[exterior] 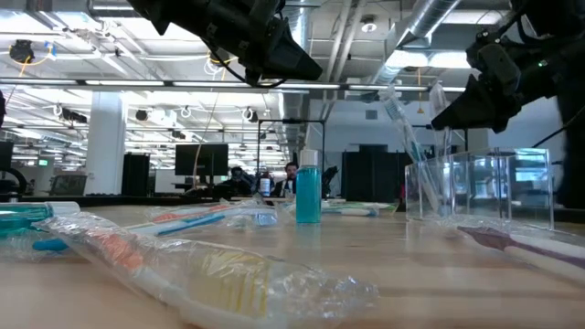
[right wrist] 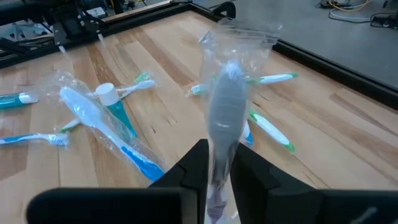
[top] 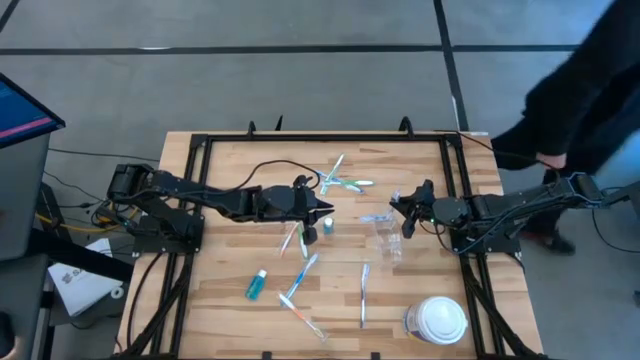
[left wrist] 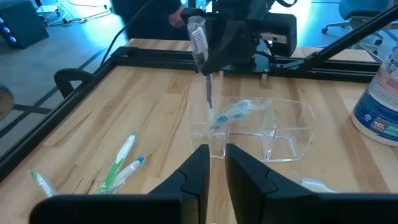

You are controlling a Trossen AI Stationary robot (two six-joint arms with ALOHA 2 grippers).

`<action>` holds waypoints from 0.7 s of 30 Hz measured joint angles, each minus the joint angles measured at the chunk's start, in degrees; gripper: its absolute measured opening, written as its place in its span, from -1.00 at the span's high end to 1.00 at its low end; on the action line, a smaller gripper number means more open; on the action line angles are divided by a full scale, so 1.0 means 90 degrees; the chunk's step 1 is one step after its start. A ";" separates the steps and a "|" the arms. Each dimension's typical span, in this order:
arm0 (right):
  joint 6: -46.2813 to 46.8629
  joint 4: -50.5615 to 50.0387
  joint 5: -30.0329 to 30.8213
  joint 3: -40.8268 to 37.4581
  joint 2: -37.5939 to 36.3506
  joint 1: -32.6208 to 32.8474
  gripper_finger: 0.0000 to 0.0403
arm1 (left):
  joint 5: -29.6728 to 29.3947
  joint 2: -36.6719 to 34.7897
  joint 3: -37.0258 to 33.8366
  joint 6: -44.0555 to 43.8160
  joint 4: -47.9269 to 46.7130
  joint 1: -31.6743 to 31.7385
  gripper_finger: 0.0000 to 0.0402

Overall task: Pick & Place toothbrushing station
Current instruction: Put the top purple toothbrush into the the transparent organizer

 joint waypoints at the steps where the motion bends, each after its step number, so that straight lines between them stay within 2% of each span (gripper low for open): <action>1: -0.0001 -0.0004 0.0000 0.0000 0.0002 0.0000 0.73 | -0.0002 0.0000 0.0000 -0.0002 -0.0002 0.0006 0.78; 13: -0.0418 0.0068 0.0049 0.0002 -0.0289 -0.0005 0.70 | -0.0007 0.0007 -0.0347 -0.0052 0.0041 0.0248 0.78; 16: -0.0494 0.0067 0.0066 0.0002 -0.0404 -0.0007 0.61 | -0.0014 0.0007 -0.0406 -0.0056 0.0111 0.0263 0.78; 21: -0.0808 0.0175 0.0305 0.0002 -0.0595 -0.0009 0.34 | 0.0015 0.0007 -0.0410 -0.0032 0.0134 0.0376 0.78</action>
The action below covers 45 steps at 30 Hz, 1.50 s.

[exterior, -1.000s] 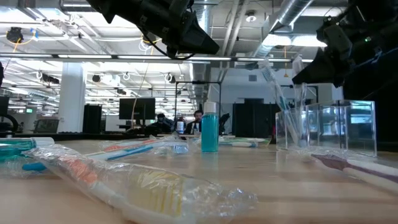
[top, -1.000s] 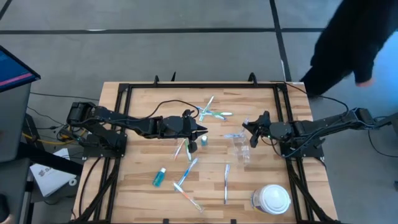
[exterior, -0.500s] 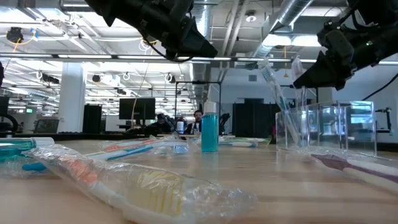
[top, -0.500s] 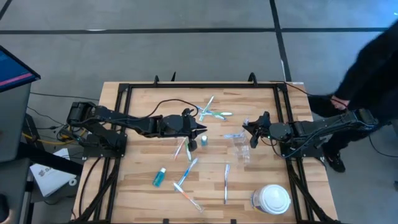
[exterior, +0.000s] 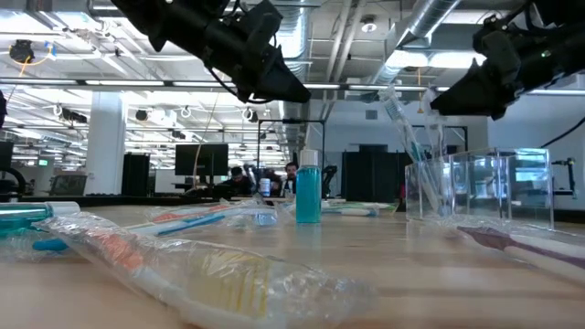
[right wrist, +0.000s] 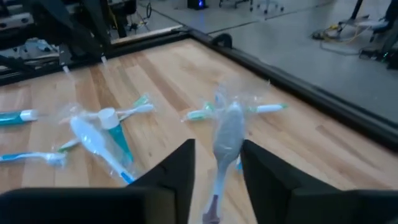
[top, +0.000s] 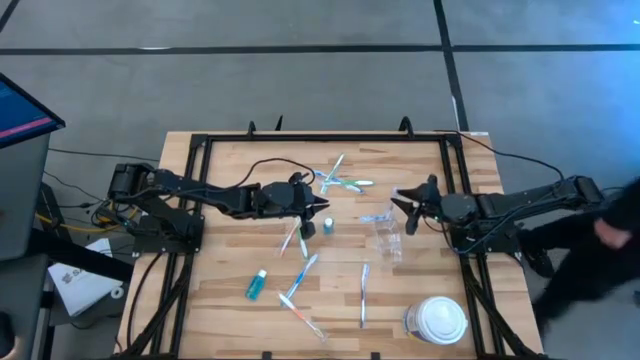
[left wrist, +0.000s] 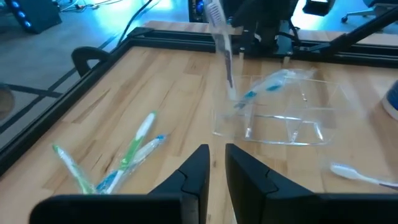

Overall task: Pick & Place toothbrushing station
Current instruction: Put the top purple toothbrush into the the transparent organizer, then put the top left green toothbrush into the transparent organizer

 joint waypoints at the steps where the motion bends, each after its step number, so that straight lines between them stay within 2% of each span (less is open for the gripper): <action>1: -0.0097 0.0035 0.0030 0.0000 -0.0039 -0.0001 0.29 | -0.0003 0.0000 0.0000 0.0000 0.0005 0.0056 0.78; 6: -0.0535 0.0421 0.0047 0.0000 -0.0227 0.0002 0.09 | -0.0012 0.0000 0.0000 -0.0001 0.0019 0.0415 0.78; 10: -0.0958 0.0703 0.0195 0.0000 -0.0508 0.0000 0.03 | 0.0219 0.0000 0.0000 -0.0017 0.0019 0.0743 0.78; 17: -0.1599 0.1241 0.0363 0.0002 -0.0910 -0.0001 0.07 | 0.0950 0.0314 -0.0005 0.0002 0.0117 0.1556 0.78; 21: -0.1672 0.1281 0.0363 0.0010 -0.0925 -0.0034 0.12 | 0.1642 0.0785 0.0055 -0.0154 0.0469 0.2201 0.78; 26: -0.1824 0.1288 0.0362 0.0010 -0.0906 -0.0194 0.17 | 0.2184 0.1630 0.0585 -0.0533 0.0476 0.2736 0.78; 29: -0.1839 0.1268 0.0360 0.0010 -0.0906 -0.0255 0.18 | 0.2611 0.2018 0.0922 -0.0645 0.0437 0.2834 0.78; 34: -0.1999 0.1246 0.0360 0.0010 -0.0906 -0.0297 0.17 | 0.2693 0.2324 0.1459 -0.0627 0.0142 0.2909 0.78; 40: -0.2009 0.1216 0.0358 0.0010 -0.0906 -0.0295 0.16 | 0.2832 0.2212 0.1734 -0.0656 -0.1099 0.2877 0.78; 45: -0.2103 0.1075 0.0358 0.0010 -0.0906 -0.0333 0.18 | 0.2957 0.2150 0.1736 -0.0599 -0.2080 0.2520 0.78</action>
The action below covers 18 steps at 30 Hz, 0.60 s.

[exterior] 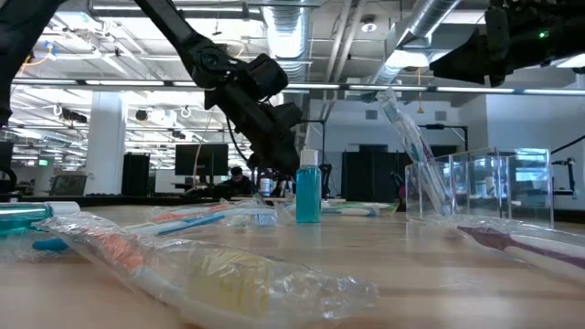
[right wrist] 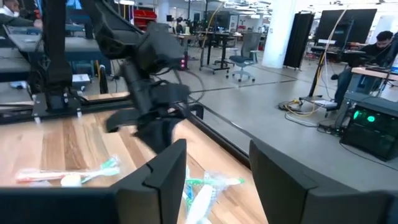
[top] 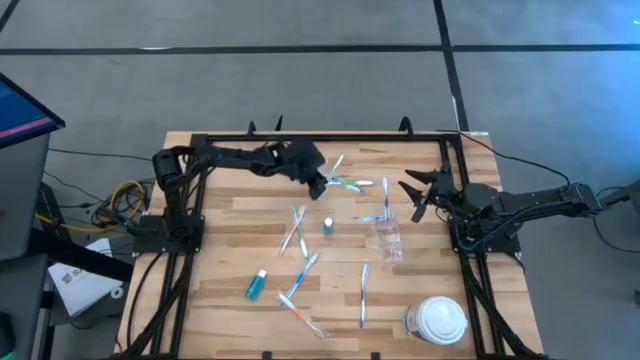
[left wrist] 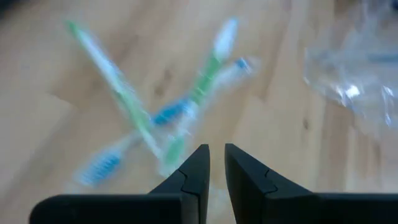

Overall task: Pick & Place toothbrushing station
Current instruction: Put the top left green toothbrush into the transparent organizer

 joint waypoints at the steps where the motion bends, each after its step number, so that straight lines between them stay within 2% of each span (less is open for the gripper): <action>1: -0.0001 -0.0006 -0.0001 0.0000 0.0002 -0.0005 0.18 | 0.0001 -0.0001 -0.0006 0.0004 -0.0116 -0.0081 0.78; 9: 0.0000 0.0028 -0.0002 0.0000 0.0002 -0.0002 0.17 | -0.0110 -0.0004 -0.0084 -0.0002 -0.0280 -0.0600 0.78; 18: 0.0002 0.0030 -0.0002 0.0000 0.0002 -0.0002 0.18 | -0.1564 -0.0005 -0.0084 -0.0024 -0.0347 -0.0928 0.73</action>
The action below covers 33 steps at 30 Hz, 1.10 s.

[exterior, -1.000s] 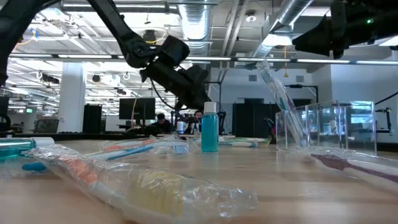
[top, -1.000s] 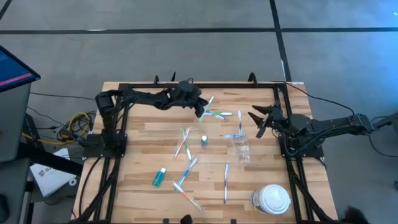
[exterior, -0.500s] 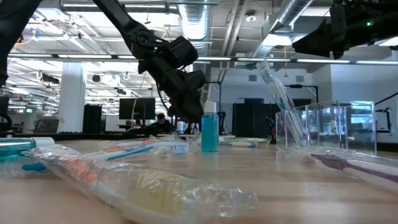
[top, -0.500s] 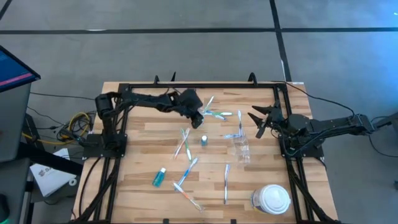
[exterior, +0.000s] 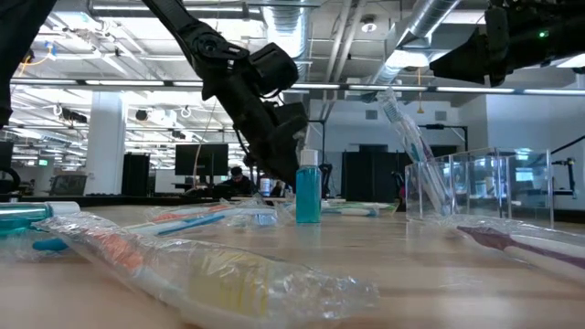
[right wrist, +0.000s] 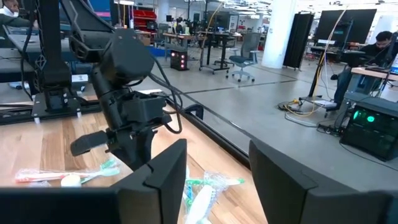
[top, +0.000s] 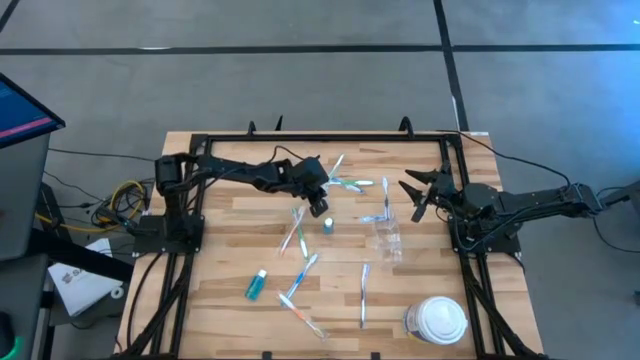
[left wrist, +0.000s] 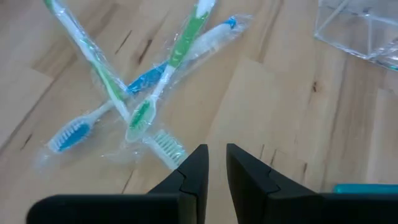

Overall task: Pick & Place toothbrushing station
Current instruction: Put the top left green toothbrush into the transparent organizer

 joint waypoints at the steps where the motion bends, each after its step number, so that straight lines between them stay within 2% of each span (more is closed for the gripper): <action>1: 0.0000 0.0000 0.0000 0.0000 0.0000 0.0000 0.17 | -0.0078 0.0000 0.0000 -0.0016 0.0000 -0.0025 0.70; 14: 0.0006 0.0029 0.0000 0.0000 0.0000 0.0002 0.20 | -0.0464 -0.0002 -0.0470 -0.0239 0.0196 -0.0053 0.38; 27: 0.0170 0.0063 0.0000 0.0000 0.0000 0.0000 0.21 | -0.0584 -0.0002 -0.0823 -0.0450 0.1188 -0.0077 0.34; 33: 0.0170 0.0063 0.0000 0.0000 -0.0001 0.0000 0.22 | -0.0785 -0.0002 -0.0826 -0.0539 0.1214 -0.0077 0.34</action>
